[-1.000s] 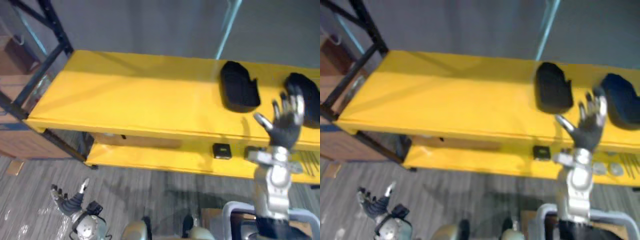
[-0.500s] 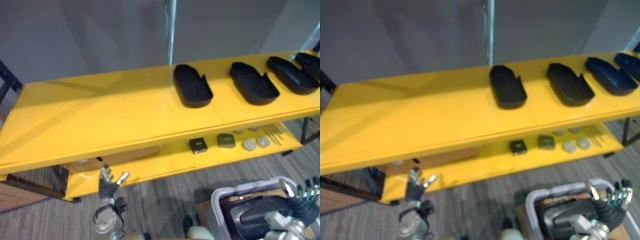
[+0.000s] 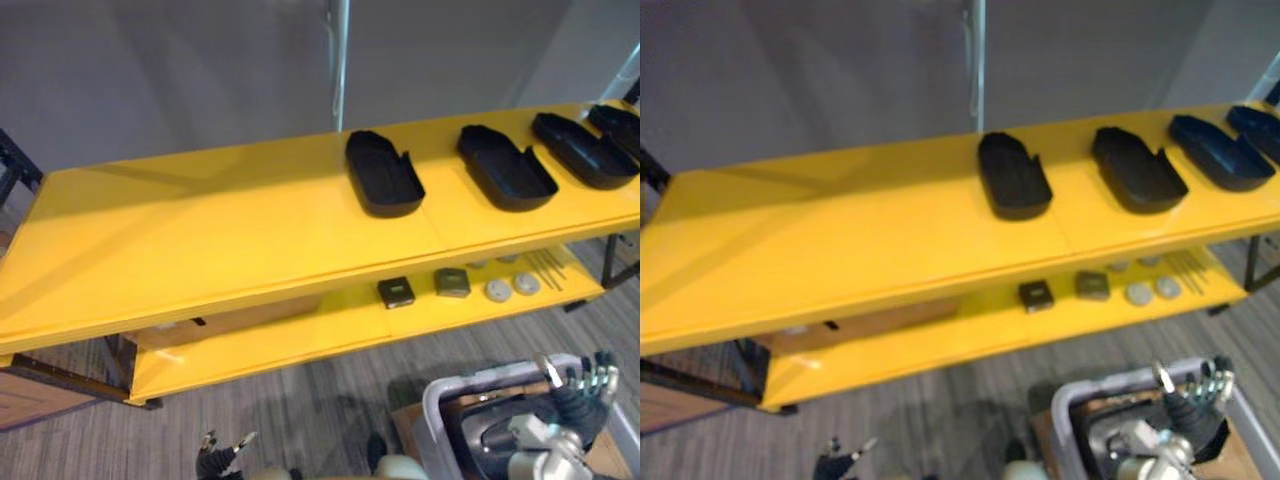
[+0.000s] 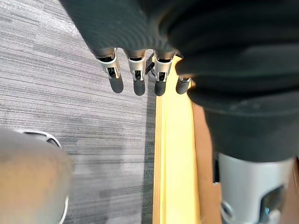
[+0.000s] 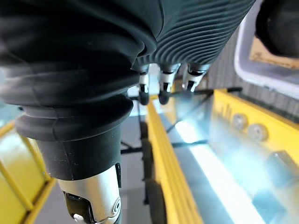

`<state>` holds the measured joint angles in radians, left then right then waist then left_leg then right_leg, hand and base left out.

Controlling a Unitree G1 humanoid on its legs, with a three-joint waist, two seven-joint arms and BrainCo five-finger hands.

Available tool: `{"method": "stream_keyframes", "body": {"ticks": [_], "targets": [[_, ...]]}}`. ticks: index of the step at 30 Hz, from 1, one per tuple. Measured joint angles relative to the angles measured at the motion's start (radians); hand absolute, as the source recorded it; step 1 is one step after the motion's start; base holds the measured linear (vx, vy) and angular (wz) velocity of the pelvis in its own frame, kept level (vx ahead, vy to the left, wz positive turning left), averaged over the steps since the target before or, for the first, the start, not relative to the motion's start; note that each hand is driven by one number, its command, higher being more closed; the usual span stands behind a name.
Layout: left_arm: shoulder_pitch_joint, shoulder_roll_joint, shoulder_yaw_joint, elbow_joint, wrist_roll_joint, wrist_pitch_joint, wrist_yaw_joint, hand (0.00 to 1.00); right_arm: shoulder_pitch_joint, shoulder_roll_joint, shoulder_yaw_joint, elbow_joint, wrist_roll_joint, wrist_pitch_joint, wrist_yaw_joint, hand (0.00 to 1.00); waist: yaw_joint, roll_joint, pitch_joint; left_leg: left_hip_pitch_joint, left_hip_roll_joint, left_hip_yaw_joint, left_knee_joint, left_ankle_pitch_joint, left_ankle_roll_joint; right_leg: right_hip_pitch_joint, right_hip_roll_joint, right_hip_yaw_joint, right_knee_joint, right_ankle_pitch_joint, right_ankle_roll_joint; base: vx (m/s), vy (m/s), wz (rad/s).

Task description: Walk over and take plastic housings, then place them on the shelf

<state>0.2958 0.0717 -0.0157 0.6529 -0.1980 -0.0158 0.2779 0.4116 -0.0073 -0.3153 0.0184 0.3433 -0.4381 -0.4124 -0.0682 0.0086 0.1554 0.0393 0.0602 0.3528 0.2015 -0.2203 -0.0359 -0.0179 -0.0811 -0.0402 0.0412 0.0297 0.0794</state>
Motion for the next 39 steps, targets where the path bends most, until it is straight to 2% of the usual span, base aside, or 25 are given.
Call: {"method": "stream_keyframes", "body": {"ticks": [3, 5, 9, 11, 13, 15, 16, 18, 19, 20, 21, 22, 24, 25, 26, 27, 28, 30, 33, 34, 35, 36, 37, 39], "targets": [[-0.019, 0.004, -0.010, 0.012, 0.050, -0.001, -0.029, 0.00, 0.000, -0.004, 0.000, -0.002, -0.040, 0.007, -0.033, 0.00, -0.003, -0.006, 0.000, 0.021, 0.010, 0.046, 0.002, -0.007, -0.005, -0.005, 0.014, 0.043, 0.004, 0.002, 0.001, -0.02, -0.003, -0.46], [-0.057, 0.034, -0.090, 0.047, 0.090, -0.004, -0.056, 0.00, 0.010, -0.025, -0.011, -0.004, -0.042, 0.013, -0.039, 0.00, -0.015, -0.012, 0.002, 0.033, 0.039, 0.126, 0.035, -0.040, -0.016, -0.027, 0.043, 0.124, 0.017, 0.006, -0.003, -0.03, -0.001, -0.99], [-0.149, 0.046, -0.236, 0.069, 0.105, -0.003, -0.070, 0.00, 0.053, -0.053, -0.095, -0.015, -0.016, 0.011, -0.005, 0.00, -0.086, -0.015, 0.004, 0.048, 0.068, 0.218, 0.087, -0.079, -0.020, -0.049, 0.074, 0.211, 0.019, 0.024, 0.002, 0.00, 0.023, -0.85], [-0.224, 0.048, -0.333, 0.054, 0.138, 0.003, -0.089, 0.00, 0.088, -0.056, -0.120, -0.015, 0.023, 0.000, 0.036, 0.00, -0.132, -0.034, 0.010, 0.063, 0.067, 0.254, 0.087, -0.087, -0.019, -0.053, 0.078, 0.245, 0.019, 0.030, 0.008, -0.02, 0.036, -0.49], [-0.261, 0.051, -0.367, 0.026, 0.138, 0.010, -0.096, 0.00, 0.107, -0.056, -0.117, -0.015, 0.037, -0.014, 0.067, 0.00, -0.149, -0.043, 0.008, 0.063, 0.064, 0.259, 0.098, -0.089, -0.018, -0.067, 0.081, 0.266, 0.023, 0.031, 0.010, -0.03, 0.032, -0.48], [-0.283, 0.034, -0.386, -0.015, 0.124, 0.022, -0.090, 0.00, 0.103, -0.062, -0.106, -0.017, 0.037, -0.036, 0.119, 0.00, -0.148, -0.048, 0.010, 0.028, 0.049, 0.141, 0.165, -0.088, -0.016, -0.088, 0.085, 0.317, 0.035, 0.031, 0.011, -0.01, 0.001, -0.63], [-0.285, 0.032, -0.394, -0.019, 0.107, 0.026, -0.083, 0.00, 0.083, -0.071, -0.092, -0.017, 0.037, -0.044, 0.148, 0.00, -0.145, -0.047, 0.012, 0.011, 0.032, 0.048, 0.194, -0.092, -0.010, -0.099, 0.088, 0.344, 0.038, 0.033, 0.015, -0.01, -0.016, -0.84], [-0.258, 0.033, -0.366, -0.039, 0.045, 0.043, -0.066, 0.00, -0.018, -0.121, -0.023, -0.017, 0.032, -0.044, 0.202, 0.00, -0.118, -0.028, 0.023, -0.033, -0.004, -0.156, 0.262, -0.124, 0.028, -0.138, 0.112, 0.411, 0.042, 0.039, 0.013, -0.06, 0.044, -1.12], [-0.244, 0.032, -0.346, -0.048, 0.040, 0.043, -0.062, 0.00, -0.049, -0.135, -0.005, -0.017, 0.031, -0.043, 0.208, 0.00, -0.105, -0.023, 0.027, -0.044, -0.010, -0.191, 0.277, -0.136, 0.023, -0.148, 0.116, 0.422, 0.040, 0.041, 0.009, -0.17, 0.119, -1.16], [-0.210, 0.031, -0.302, -0.052, 0.038, 0.043, -0.061, 0.00, -0.119, -0.171, 0.029, -0.017, 0.028, -0.037, 0.220, 0.00, -0.076, -0.001, 0.037, -0.060, -0.012, -0.258, 0.286, -0.183, 0.025, -0.170, 0.130, 0.425, 0.029, 0.048, 0.001, -0.16, 0.120, -0.83], [-0.199, 0.032, -0.285, -0.051, 0.038, 0.043, -0.061, 0.00, -0.144, -0.184, 0.038, -0.017, 0.025, -0.035, 0.220, 0.00, -0.068, 0.014, 0.043, -0.060, -0.009, -0.272, 0.276, -0.212, 0.029, -0.175, 0.137, 0.423, 0.027, 0.054, 0.000, -0.18, 0.172, -0.72], [-0.187, 0.042, -0.258, -0.041, 0.039, 0.039, -0.062, 0.00, -0.193, -0.189, 0.051, -0.016, 0.022, -0.018, 0.217, 0.00, -0.047, 0.015, 0.057, -0.060, -0.022, -0.264, 0.275, -0.234, 0.041, -0.185, 0.130, 0.425, 0.027, 0.085, 0.011, -0.12, 0.114, -0.27], [-0.167, 0.052, -0.224, -0.031, 0.039, 0.037, -0.060, 0.00, -0.226, -0.199, 0.066, -0.016, 0.007, -0.006, 0.217, 0.00, -0.027, 0.005, 0.072, -0.077, -0.037, -0.264, 0.289, -0.232, 0.045, -0.195, 0.112, 0.423, 0.029, 0.091, 0.018, -0.11, 0.086, -0.01], [-0.143, 0.065, -0.207, -0.017, 0.041, 0.022, -0.056, 0.00, -0.247, -0.209, 0.079, -0.015, 0.005, 0.008, 0.216, 0.00, -0.018, -0.006, 0.078, -0.092, -0.052, -0.269, 0.299, -0.232, 0.047, -0.206, 0.099, 0.419, 0.034, 0.102, 0.031, -0.07, 0.091, 0.23], [-0.114, 0.069, -0.183, -0.001, 0.042, -0.003, -0.052, 0.00, -0.283, -0.227, 0.099, -0.004, 0.011, 0.017, 0.211, 0.00, -0.001, -0.007, 0.083, -0.115, -0.061, -0.280, 0.323, -0.235, 0.052, -0.218, 0.094, 0.417, 0.040, 0.104, 0.034, -0.04, 0.089, 0.20], [-0.109, 0.069, -0.178, -0.001, 0.043, -0.007, -0.051, 0.00, -0.289, -0.230, 0.103, -0.002, 0.013, 0.018, 0.209, 0.00, 0.001, -0.007, 0.083, -0.118, -0.063, -0.284, 0.332, -0.236, 0.054, -0.222, 0.094, 0.416, 0.041, 0.106, 0.037, 0.01, 0.084, 0.16], [-0.089, 0.069, -0.149, -0.002, 0.050, -0.034, -0.051, 0.00, -0.323, -0.236, 0.118, 0.019, 0.017, 0.020, 0.192, 0.00, 0.013, -0.010, 0.088, -0.142, -0.072, -0.297, 0.375, -0.245, 0.057, -0.227, 0.094, 0.415, 0.044, 0.123, 0.065, 0.01, 0.059, 0.07], [-0.088, 0.061, -0.115, -0.006, 0.095, -0.059, -0.048, 0.00, -0.356, -0.236, 0.131, 0.046, 0.017, 0.021, 0.169, 0.00, 0.031, -0.006, 0.093, -0.151, -0.065, -0.302, 0.433, -0.275, 0.064, -0.226, 0.110, 0.422, 0.054, 0.129, 0.074, 0.00, 0.079, -0.14], [-0.105, 0.073, -0.110, -0.017, 0.201, -0.075, -0.080, 0.00, -0.321, -0.231, 0.140, 0.044, 0.034, 0.021, 0.175, 0.00, 0.025, -0.004, 0.095, -0.160, -0.049, -0.281, 0.517, -0.331, 0.085, -0.227, 0.148, 0.455, 0.075, 0.140, 0.083, -0.06, 0.112, -0.63], [-0.113, 0.078, -0.104, -0.023, 0.208, -0.071, -0.095, 0.00, -0.289, -0.228, 0.139, 0.040, 0.036, 0.021, 0.200, 0.00, 0.023, -0.007, 0.103, -0.156, -0.035, -0.248, 0.550, -0.348, 0.092, -0.229, 0.163, 0.452, 0.075, 0.167, 0.076, -0.13, 0.146, -1.18], [-0.126, 0.079, -0.087, -0.040, 0.213, -0.065, -0.108, 0.00, -0.271, -0.226, 0.139, 0.032, 0.036, 0.021, 0.235, 0.00, 0.028, -0.016, 0.122, -0.145, -0.027, -0.205, 0.553, -0.344, 0.103, -0.224, 0.151, 0.414, 0.052, 0.204, 0.019, -0.15, 0.134, -1.21], [-0.131, 0.080, -0.080, -0.052, 0.217, -0.064, -0.111, 0.00, -0.262, -0.225, 0.138, 0.025, 0.036, 0.020, 0.251, 0.00, 0.023, -0.025, 0.131, -0.147, -0.027, -0.177, 0.545, -0.338, 0.115, -0.226, 0.136, 0.358, 0.042, 0.197, -0.025, -0.22, 0.125, -1.21], [-0.147, 0.082, -0.074, -0.059, 0.217, -0.057, -0.114, 0.00, -0.258, -0.226, 0.128, 0.020, 0.038, 0.020, 0.278, 0.00, 0.018, -0.034, 0.145, -0.141, -0.024, -0.116, 0.524, -0.324, 0.141, -0.264, 0.099, 0.240, 0.082, 0.143, -0.067, -0.26, 0.140, -1.03], [-0.149, 0.079, -0.073, -0.059, 0.203, -0.022, -0.111, 0.00, -0.275, -0.225, 0.138, 0.021, 0.059, 0.019, 0.303, 0.00, 0.030, -0.017, 0.153, -0.128, 0.010, -0.030, 0.486, -0.296, 0.156, -0.311, 0.071, 0.110, 0.241, 0.086, -0.039, -0.27, 0.188, -1.25]]}}
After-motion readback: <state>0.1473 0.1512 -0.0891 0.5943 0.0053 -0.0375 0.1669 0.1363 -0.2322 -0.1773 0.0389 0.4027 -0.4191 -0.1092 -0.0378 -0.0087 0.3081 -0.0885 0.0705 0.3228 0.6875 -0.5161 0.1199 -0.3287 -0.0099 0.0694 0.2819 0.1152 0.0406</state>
